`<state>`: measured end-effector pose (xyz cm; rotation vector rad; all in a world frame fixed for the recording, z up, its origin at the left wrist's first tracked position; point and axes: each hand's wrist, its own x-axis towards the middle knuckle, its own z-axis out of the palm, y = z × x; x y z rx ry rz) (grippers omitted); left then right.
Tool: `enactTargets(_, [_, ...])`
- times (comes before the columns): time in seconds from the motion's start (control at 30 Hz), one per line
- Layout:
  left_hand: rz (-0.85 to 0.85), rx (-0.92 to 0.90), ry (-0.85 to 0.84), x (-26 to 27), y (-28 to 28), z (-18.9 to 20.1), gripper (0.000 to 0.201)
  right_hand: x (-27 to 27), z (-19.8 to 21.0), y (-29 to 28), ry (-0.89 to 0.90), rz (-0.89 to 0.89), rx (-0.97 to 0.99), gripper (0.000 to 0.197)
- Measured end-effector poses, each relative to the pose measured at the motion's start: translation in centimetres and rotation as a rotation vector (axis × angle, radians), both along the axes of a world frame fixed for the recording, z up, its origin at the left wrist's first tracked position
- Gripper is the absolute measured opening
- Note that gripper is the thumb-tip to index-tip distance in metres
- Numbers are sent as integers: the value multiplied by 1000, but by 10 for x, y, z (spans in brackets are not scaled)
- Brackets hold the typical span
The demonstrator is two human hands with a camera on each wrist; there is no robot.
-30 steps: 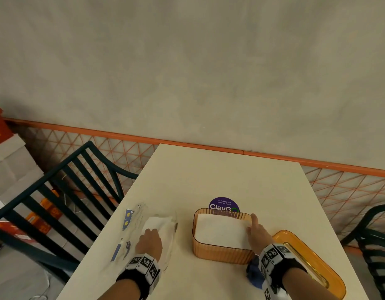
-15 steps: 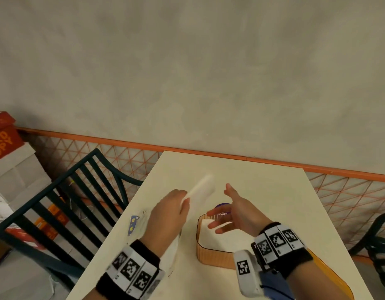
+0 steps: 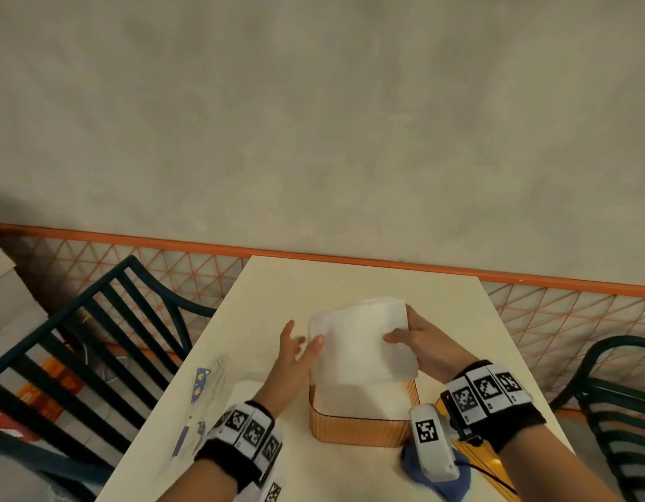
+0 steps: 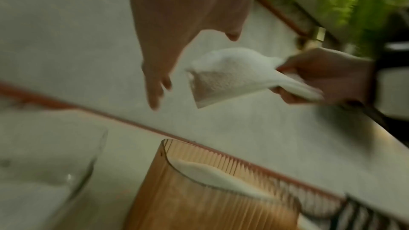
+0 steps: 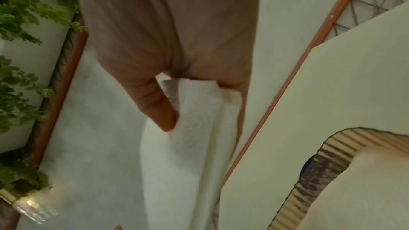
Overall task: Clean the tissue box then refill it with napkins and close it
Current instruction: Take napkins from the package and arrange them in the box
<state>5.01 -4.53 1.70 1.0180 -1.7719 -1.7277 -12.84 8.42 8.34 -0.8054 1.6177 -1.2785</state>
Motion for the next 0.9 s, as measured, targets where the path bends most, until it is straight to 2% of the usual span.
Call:
enactTargets(0.07, [4, 420, 162, -10, -10, -5, 70, -1, -1, 1, 50, 33, -7, 45])
enactTargets(0.1, [9, 510, 223, -14, -13, -4, 60, -2, -3, 1, 77, 30, -6, 40])
enactTargets(0.13, [2, 510, 248, -17, -13, -3, 48, -3, -5, 1, 101, 16, -8, 37])
enactTargets(0.17, [6, 460, 240, -22, -13, -3, 40, -4, -8, 1, 118, -5, -7, 35])
enactTargets(0.37, [26, -27, 2, -31, 2, -27, 37, -5, -53, 8, 155, -183, 54, 25])
enactTargets(0.47, [-20, -231, -171, -32, 12, -50, 38, -5, -84, 12, 274, -144, 168, 31])
enactTargets(0.6, [-25, -285, -214, -36, 16, -59, 36, -6, -98, 9, 336, -156, 182, 28])
enactTargets(0.73, [-2, -328, -247, -36, 14, -63, 30, -5, -97, 10, 313, -176, 146, 33])
enactTargets(0.8, [-8, -330, -257, -34, 16, -63, 22, -5, -99, 11, 304, -156, 170, 36])
enactTargets(0.9, [19, -359, -252, -33, 16, -58, 8, -11, -99, 9, 271, -229, 148, 30])
